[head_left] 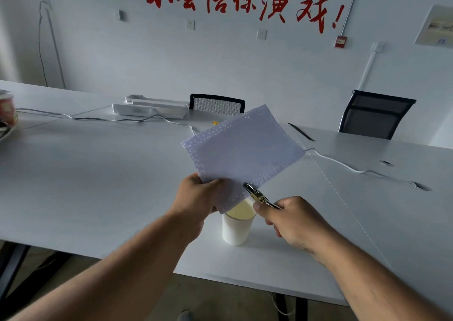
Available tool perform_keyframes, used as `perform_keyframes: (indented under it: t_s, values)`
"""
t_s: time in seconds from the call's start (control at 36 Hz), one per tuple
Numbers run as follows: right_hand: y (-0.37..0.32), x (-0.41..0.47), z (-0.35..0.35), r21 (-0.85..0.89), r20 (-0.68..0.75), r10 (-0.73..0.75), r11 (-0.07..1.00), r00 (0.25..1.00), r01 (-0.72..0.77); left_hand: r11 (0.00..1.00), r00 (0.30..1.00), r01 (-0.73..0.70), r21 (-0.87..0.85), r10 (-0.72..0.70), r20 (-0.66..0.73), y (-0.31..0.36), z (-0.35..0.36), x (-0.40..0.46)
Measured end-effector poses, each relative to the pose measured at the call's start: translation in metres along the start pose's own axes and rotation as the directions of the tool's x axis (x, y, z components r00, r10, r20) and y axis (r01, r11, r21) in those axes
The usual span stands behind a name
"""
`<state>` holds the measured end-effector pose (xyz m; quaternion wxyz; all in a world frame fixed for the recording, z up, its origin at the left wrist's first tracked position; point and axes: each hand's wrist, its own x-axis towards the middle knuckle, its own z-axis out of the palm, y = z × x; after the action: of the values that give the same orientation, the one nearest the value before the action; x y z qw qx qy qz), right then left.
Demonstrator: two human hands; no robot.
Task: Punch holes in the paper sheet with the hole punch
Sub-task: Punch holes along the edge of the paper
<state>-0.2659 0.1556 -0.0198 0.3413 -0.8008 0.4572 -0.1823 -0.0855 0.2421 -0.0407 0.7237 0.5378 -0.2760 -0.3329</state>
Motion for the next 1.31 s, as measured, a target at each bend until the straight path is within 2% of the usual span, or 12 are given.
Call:
perform_keyframes:
  t_s: [0.39, 0.47, 0.64, 0.83, 1.31]
  values:
    - [0.000, 0.001, 0.000, 0.008, 0.012, 0.023, 1.000, 1.000, -0.023, 1.000, 0.999, -0.001, 0.008, 0.001, -0.039, -0.001, -0.004, 0.000]
    - [0.001, 0.001, 0.000, 0.032, 0.019, 0.033, 0.999, 0.999, -0.033, 1.000, 0.999, -0.007, -0.007, 0.006, -0.041, -0.003, -0.004, 0.000]
    - [0.000, -0.001, -0.006, 0.165, 0.124, 0.091, 0.980, 0.988, -0.111, 1.000, 0.997, -0.010, 0.006, 0.011, -0.073, -0.005, -0.002, 0.003]
    - [0.003, -0.001, -0.009, 0.172, 0.056, 0.080, 0.981, 0.995, -0.088, 1.000, 0.996, -0.002, 0.030, 0.004, -0.094, -0.004, -0.002, 0.004]
    - [0.003, 0.001, 0.004, 0.163, 0.027, 0.032, 0.986, 0.999, -0.036, 1.000, 0.995, 0.005, 0.025, -0.002, -0.096, -0.005, -0.002, 0.003]
